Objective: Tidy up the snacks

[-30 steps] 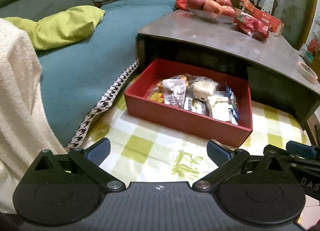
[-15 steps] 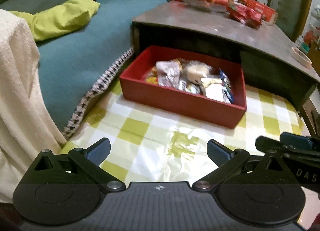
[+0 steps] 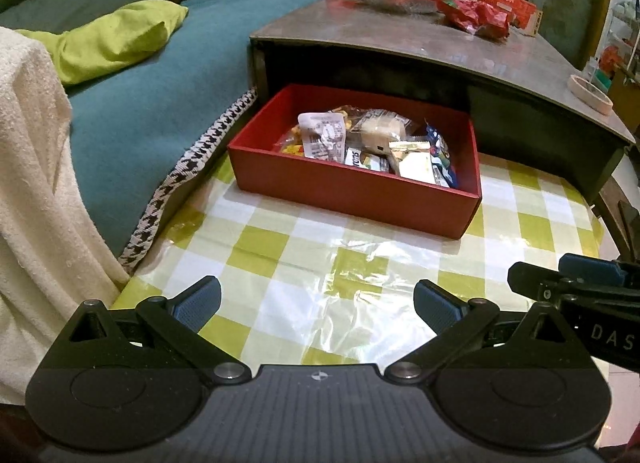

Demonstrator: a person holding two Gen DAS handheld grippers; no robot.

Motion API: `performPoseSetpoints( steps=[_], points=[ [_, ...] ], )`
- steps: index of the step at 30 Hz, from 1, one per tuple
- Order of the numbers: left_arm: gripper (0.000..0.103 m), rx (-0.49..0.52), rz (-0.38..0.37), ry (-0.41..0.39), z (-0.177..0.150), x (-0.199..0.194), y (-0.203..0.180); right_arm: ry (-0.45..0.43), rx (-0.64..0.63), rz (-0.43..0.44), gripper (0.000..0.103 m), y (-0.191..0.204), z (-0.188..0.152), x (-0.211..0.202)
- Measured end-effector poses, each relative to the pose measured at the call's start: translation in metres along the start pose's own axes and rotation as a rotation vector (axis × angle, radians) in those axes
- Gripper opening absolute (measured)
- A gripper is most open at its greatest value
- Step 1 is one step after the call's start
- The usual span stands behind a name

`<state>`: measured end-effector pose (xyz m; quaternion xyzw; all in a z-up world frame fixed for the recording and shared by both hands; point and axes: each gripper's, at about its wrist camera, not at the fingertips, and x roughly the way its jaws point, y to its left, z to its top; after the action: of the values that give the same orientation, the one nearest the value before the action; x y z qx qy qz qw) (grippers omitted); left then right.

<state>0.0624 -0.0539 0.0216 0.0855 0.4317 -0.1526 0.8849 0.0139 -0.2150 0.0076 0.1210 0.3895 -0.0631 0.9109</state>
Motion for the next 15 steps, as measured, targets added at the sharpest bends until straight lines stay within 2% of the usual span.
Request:
performPoseSetpoints(
  steps=[15],
  points=[
    [0.103, -0.010, 0.004, 0.020, -0.0039, -0.0021, -0.0003, 0.014, 0.007, -0.009, 0.068, -0.0018, -0.0051, -0.0024]
  ],
)
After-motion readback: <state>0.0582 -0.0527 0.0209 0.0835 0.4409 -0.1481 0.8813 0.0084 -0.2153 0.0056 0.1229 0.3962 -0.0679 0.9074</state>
